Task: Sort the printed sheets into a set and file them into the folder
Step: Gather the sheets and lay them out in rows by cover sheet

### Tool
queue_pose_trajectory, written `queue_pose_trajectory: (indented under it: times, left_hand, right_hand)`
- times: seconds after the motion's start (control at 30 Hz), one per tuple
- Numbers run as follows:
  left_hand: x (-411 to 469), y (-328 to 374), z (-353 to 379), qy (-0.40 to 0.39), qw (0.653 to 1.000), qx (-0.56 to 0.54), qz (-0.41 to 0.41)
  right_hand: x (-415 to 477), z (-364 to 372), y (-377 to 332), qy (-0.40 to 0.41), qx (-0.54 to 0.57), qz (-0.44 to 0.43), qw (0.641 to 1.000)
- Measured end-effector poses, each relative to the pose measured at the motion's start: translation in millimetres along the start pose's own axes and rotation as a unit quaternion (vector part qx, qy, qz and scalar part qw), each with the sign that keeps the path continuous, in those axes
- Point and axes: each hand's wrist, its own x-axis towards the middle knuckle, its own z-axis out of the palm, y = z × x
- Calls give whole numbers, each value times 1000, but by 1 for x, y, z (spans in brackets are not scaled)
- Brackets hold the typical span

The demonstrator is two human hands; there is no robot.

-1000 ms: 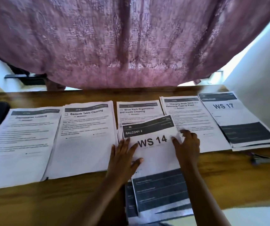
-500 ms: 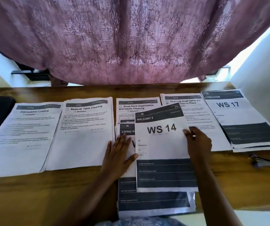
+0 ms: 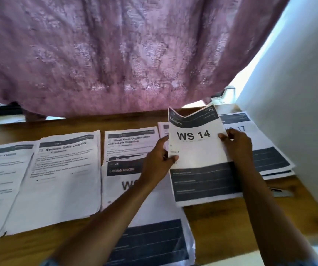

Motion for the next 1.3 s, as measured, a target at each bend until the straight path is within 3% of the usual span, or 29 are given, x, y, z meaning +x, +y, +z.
queue_pose_trajectory:
  times: [0.27,0.43,0.57,0.7,0.9,1.03,1.13,1.2,1.3]
  left_hand:
    - [92,8,138,-25,983,181,5]
    - [108,-7,186,-43,908,415,44]
    - [107,-18,195,-66,877,473,44]
    - [106,-15,202,-77,859,503,54]
    - [109,-16,220,-91,845,524,61]
    - [106,-11,218,-75,860,499,75]
    - [84,9,181,-11,899,431,72]
    - [58,12,140,44,917,393,60]
    - [9,-13,70,141,930,338,15]
  right_hand:
    - [117,-37,96,42,-114,-2,993]
    - [142,-35,126,39,-142,-50,988]
    - [126,-15,141,-72,-192,-138,969]
    - [119,1,165,-199,-244,-137,939]
    - [134,-8,186,-203,-267,-155,929]
    - [126,-14,176,-182,-266,-163,932]
    - [93,-11,139,-81,-139,-174,971]
    - [55,-4,104,-38,-43,-196,979]
    - [-11,18,55,-109,17,-192,975]
